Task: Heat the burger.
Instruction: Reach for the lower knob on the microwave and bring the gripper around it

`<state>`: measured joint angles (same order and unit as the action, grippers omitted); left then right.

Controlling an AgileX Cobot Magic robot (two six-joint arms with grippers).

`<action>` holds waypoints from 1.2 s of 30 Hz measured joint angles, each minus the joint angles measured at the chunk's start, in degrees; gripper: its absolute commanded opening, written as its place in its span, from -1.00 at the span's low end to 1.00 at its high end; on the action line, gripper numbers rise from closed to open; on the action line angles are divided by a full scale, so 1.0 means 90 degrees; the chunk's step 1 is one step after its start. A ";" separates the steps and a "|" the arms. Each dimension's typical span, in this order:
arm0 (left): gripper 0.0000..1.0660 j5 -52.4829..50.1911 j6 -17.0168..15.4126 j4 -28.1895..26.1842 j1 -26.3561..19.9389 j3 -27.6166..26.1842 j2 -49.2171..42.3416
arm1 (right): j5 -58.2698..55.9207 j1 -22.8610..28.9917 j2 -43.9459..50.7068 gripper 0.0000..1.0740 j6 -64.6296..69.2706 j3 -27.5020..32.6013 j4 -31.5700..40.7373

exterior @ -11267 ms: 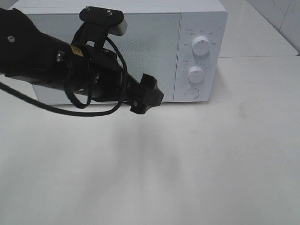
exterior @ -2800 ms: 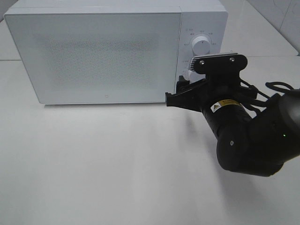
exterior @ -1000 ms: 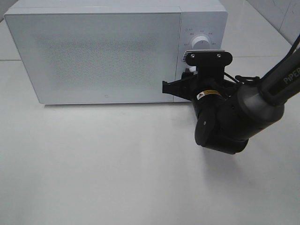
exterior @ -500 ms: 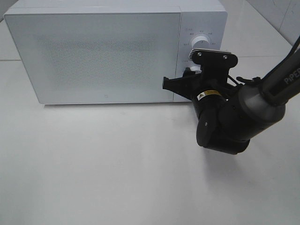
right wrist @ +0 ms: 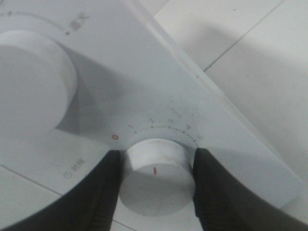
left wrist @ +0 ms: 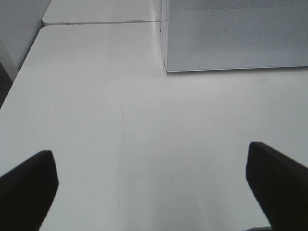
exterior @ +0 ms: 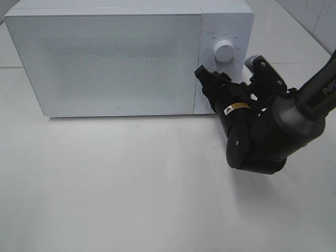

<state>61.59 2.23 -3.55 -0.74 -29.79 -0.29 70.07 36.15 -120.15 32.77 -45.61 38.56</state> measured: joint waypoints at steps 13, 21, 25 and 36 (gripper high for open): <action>0.88 0.0000 0.0000 0.0000 0.0000 0.0000 0.0000 | 0.0032 -0.0013 -0.0019 -1.00 0.3941 0.0032 -0.0115; 0.88 0.0000 0.0000 0.0000 0.0000 0.0000 0.0000 | 0.0025 -0.0013 -0.0019 -1.00 0.6016 0.0032 -0.0216; 0.88 0.0000 0.0000 0.0000 0.0000 0.0000 0.0000 | 0.0025 -0.0013 -0.0019 -1.00 0.6589 0.0032 -0.0255; 0.88 0.0000 0.0000 0.0000 0.0000 0.0000 0.0000 | 0.0051 -0.0013 -0.0019 -1.00 0.7347 0.0032 -0.0299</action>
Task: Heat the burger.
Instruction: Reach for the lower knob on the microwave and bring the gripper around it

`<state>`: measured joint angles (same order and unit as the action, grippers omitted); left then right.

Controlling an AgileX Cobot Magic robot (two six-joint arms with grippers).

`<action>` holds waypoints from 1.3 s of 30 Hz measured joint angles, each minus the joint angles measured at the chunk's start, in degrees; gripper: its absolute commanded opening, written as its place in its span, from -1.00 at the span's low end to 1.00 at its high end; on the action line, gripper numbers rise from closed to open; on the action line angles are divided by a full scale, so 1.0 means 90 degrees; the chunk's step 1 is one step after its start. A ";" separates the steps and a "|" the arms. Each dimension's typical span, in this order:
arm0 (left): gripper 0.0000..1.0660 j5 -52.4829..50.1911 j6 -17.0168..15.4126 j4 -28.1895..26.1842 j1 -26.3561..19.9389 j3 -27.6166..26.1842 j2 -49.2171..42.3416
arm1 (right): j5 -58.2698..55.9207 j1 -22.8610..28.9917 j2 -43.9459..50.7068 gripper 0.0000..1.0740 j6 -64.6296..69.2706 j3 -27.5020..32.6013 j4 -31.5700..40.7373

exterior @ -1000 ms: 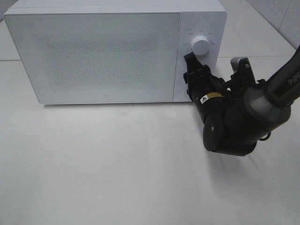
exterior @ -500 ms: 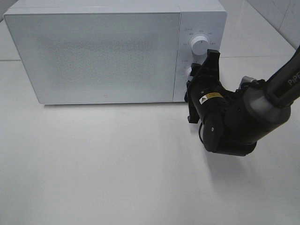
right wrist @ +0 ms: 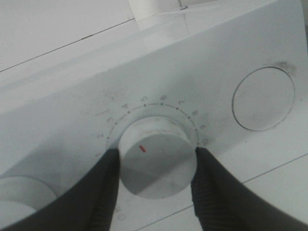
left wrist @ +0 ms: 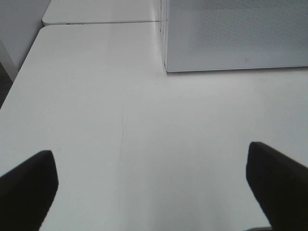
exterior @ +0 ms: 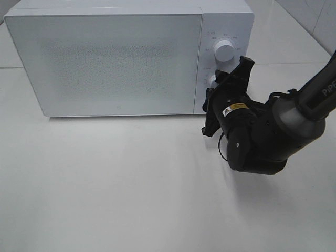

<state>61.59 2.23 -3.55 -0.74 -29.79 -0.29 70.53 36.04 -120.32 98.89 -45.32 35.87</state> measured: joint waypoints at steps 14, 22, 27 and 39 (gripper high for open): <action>0.88 0.0000 0.0000 0.0000 0.0000 0.0000 0.0000 | 0.0000 0.0006 0.0000 -0.91 0.0032 0.0000 0.0019; 0.88 0.0000 0.0000 0.0000 0.0000 0.0000 0.0000 | 0.0006 0.0006 0.0000 -0.75 0.0006 0.0000 0.0025; 0.88 0.0000 0.0000 0.0000 0.0000 0.0000 0.0000 | 0.0006 0.0006 0.0000 -0.49 -0.0197 0.0000 0.0095; 0.88 0.0000 0.0000 0.0000 0.0000 0.0000 0.0000 | -0.0108 0.0076 0.0045 -0.05 -0.0917 -0.0076 0.0535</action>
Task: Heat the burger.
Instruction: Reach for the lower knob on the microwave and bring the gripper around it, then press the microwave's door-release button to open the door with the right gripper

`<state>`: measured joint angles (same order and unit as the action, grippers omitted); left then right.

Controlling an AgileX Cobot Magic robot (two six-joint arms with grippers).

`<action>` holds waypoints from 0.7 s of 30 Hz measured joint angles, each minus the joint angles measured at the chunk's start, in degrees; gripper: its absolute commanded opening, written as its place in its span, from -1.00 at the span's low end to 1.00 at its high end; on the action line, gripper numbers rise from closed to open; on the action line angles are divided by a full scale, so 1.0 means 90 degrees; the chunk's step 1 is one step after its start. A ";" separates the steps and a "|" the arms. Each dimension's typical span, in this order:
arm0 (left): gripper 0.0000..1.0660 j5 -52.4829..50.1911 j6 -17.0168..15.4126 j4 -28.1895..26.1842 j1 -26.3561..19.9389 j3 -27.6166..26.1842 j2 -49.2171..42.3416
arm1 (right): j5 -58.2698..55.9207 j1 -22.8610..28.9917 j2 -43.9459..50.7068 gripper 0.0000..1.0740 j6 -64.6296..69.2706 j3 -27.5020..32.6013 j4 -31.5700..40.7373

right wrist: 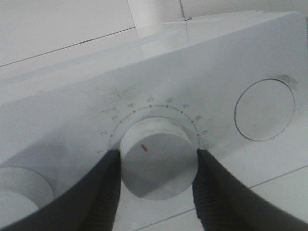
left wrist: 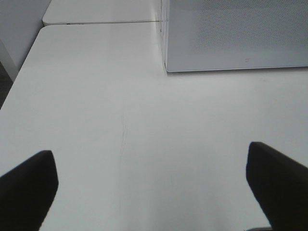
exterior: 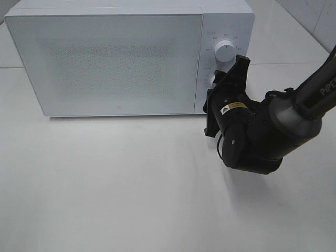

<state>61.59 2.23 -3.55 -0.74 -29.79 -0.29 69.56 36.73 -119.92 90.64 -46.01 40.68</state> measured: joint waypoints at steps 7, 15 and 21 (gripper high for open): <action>0.88 0.0000 0.0000 0.0000 0.0000 0.0000 0.0000 | -0.0191 0.0064 0.0153 0.33 -0.0490 -0.0013 -0.0083; 0.88 0.0000 0.0000 0.0000 0.0000 0.0000 0.0000 | -0.0216 0.0051 0.0573 0.36 -0.1324 0.0439 -0.0325; 0.88 0.0000 0.0000 0.0000 0.0000 0.0000 0.0000 | -0.0630 0.0051 0.1127 0.35 -0.2133 0.0840 -0.0917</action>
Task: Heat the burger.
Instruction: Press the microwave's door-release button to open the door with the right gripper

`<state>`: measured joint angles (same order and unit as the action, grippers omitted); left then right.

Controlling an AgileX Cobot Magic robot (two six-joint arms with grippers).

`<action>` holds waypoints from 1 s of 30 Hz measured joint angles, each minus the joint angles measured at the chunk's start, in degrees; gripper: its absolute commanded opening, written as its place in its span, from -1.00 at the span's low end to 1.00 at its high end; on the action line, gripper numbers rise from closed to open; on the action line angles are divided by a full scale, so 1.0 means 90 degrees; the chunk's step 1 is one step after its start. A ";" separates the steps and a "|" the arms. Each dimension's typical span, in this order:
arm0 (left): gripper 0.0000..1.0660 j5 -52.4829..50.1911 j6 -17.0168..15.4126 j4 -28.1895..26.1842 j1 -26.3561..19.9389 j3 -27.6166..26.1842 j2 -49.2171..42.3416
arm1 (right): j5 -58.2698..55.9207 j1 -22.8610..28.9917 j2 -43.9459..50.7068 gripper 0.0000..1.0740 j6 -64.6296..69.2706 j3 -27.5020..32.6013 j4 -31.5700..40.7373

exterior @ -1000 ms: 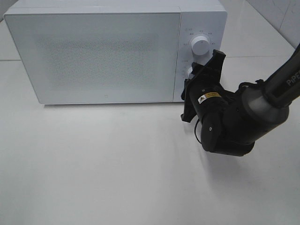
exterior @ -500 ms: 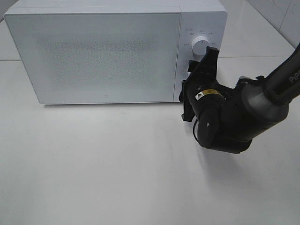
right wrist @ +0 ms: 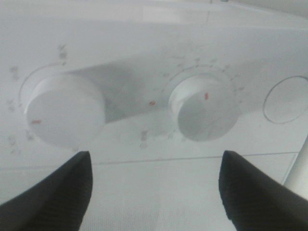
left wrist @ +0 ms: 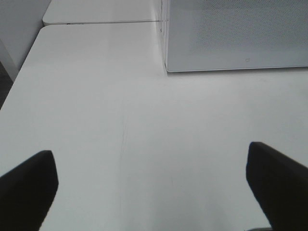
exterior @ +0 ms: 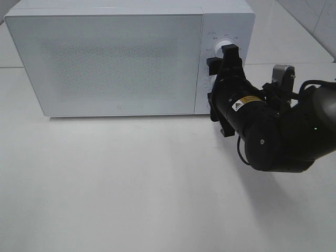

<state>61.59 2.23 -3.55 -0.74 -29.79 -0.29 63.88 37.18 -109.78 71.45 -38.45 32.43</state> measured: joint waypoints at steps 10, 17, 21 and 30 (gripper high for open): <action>0.88 0.0000 0.0000 0.0000 0.0000 0.0000 0.0000 | -0.1974 -0.0006 0.1012 0.35 -0.2285 0.0357 -0.0299; 0.88 0.0000 0.0000 0.0000 0.0000 0.0000 0.0000 | -0.2960 -0.0025 0.1598 0.35 -0.4062 0.0363 -0.0293; 0.88 0.0000 0.0000 0.0000 0.0000 0.0000 0.0000 | -0.3807 -0.0115 0.1980 0.35 -0.5246 0.0363 -0.0306; 0.88 0.0000 0.0000 0.0000 0.0000 0.0000 0.0000 | -0.5806 -0.0821 0.2617 0.35 -0.6685 0.0350 -0.1165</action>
<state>61.59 2.23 -3.55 -0.74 -29.79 -0.29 11.63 29.79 -86.23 11.29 -35.29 21.94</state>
